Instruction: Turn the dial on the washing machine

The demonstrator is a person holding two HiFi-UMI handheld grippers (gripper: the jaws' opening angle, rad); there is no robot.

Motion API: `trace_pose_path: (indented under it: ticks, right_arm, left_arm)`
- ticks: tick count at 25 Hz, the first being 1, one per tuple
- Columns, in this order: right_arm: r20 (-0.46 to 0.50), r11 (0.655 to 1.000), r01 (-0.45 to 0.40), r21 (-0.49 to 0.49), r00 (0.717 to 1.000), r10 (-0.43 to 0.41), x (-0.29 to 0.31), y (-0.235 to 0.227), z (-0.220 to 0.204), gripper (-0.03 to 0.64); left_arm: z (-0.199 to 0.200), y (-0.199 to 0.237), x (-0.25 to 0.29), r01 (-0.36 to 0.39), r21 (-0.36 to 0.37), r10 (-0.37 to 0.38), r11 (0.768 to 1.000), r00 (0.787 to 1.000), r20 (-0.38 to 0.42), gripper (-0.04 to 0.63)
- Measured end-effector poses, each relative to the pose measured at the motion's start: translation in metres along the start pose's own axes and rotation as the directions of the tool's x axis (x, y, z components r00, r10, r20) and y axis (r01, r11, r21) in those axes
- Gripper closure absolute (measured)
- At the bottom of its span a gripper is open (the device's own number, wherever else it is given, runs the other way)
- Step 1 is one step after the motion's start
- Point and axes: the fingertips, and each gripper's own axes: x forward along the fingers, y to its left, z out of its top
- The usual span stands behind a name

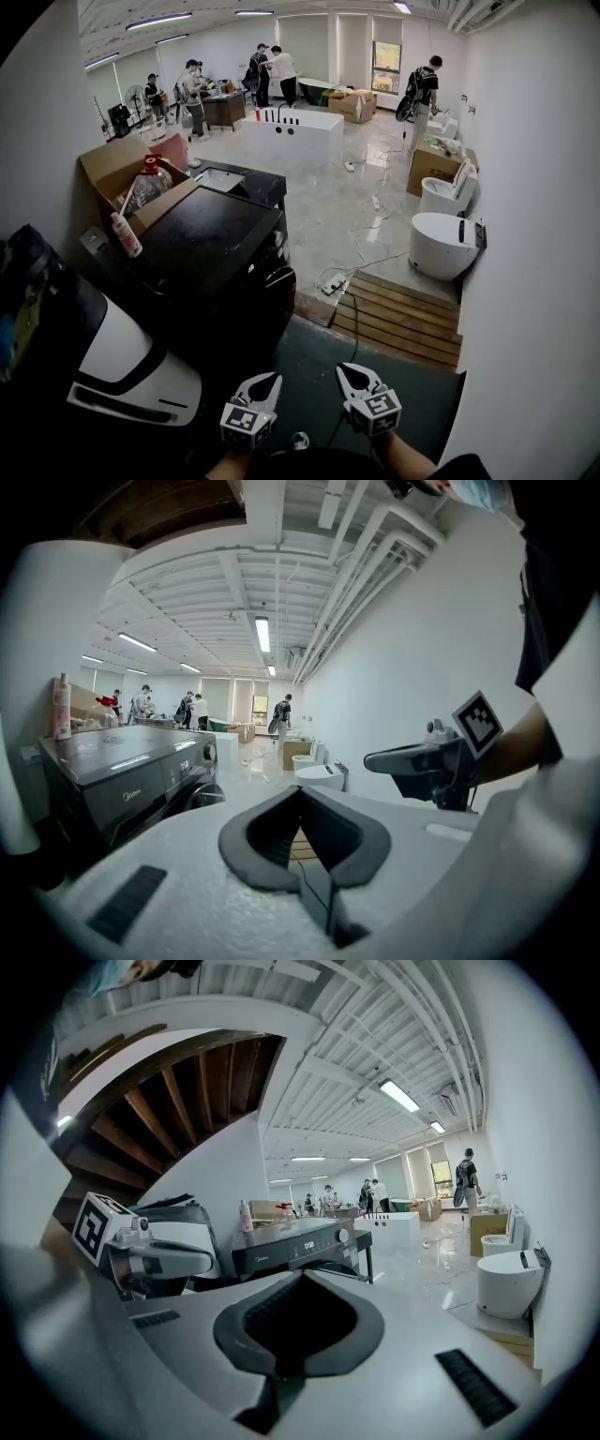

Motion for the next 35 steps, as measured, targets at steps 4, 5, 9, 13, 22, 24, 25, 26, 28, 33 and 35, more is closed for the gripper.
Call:
trace_pose_path:
  ticks: [4,5,9,13,22,24,25,26,28,33,35]
  right_arm:
    - [0.012,1.000,0.007,-0.018,1.000,-0.007,0.026,-0.002,0.009,0.620]
    - [0.017,1.000,0.006,-0.017,1.000,-0.005,0.032,-0.002,0.012,0.620]
    - [0.046,1.000,0.005,0.001,0.999,-0.005,0.048,-0.007,0.020,0.618]
    - [0.088,1.000,-0.008,-0.023,0.996,0.010,0.063,-0.017,0.035,0.590]
    - [0.025,0.992,-0.121,-0.041,0.992,0.122,0.099,-0.074,0.045,0.422]
    - [-0.002,0.986,-0.165,-0.039,0.986,0.165,0.099,-0.091,0.049,0.416]
    - [-0.015,0.981,-0.189,-0.037,0.982,0.188,0.096,-0.099,0.051,0.415]
    - [-0.026,0.977,-0.212,-0.039,0.977,0.211,0.095,-0.107,0.053,0.413]
    - [-0.041,0.966,-0.253,-0.046,0.967,0.251,0.096,-0.125,0.057,0.408]
    - [-0.055,0.944,-0.322,-0.070,0.946,0.319,0.105,-0.171,0.069,0.402]
    - [-0.064,0.932,-0.354,-0.079,0.935,0.350,0.107,-0.185,0.073,0.402]
  left_arm:
    - [0.005,0.025,0.012,0.015,-0.004,-0.015,1.000,1.000,-0.019,0.592]
    - [0.006,0.030,0.016,0.019,-0.009,-0.019,1.000,1.000,-0.020,0.592]
    - [0.013,0.042,0.031,0.056,-0.027,-0.056,0.998,0.998,-0.011,0.592]
    - [0.014,0.049,0.049,0.099,-0.026,-0.099,0.995,0.995,-0.016,0.581]
    - [0.015,0.051,0.107,0.010,-0.072,-0.012,0.997,1.000,-0.029,0.489]
    - [0.023,0.041,0.120,-0.036,-0.094,0.034,0.995,0.999,-0.019,0.485]
    - [0.027,0.034,0.126,-0.058,-0.103,0.056,0.993,0.998,-0.016,0.483]
    - [0.031,0.027,0.133,-0.080,-0.108,0.079,0.991,0.997,-0.013,0.483]
    - [0.037,0.018,0.147,-0.127,-0.119,0.128,0.985,0.992,-0.005,0.480]
    - [0.043,0.001,0.179,-0.226,-0.144,0.231,0.963,0.973,0.016,0.476]
    - [0.042,-0.006,0.187,-0.271,-0.165,0.278,0.948,0.961,0.018,0.476]
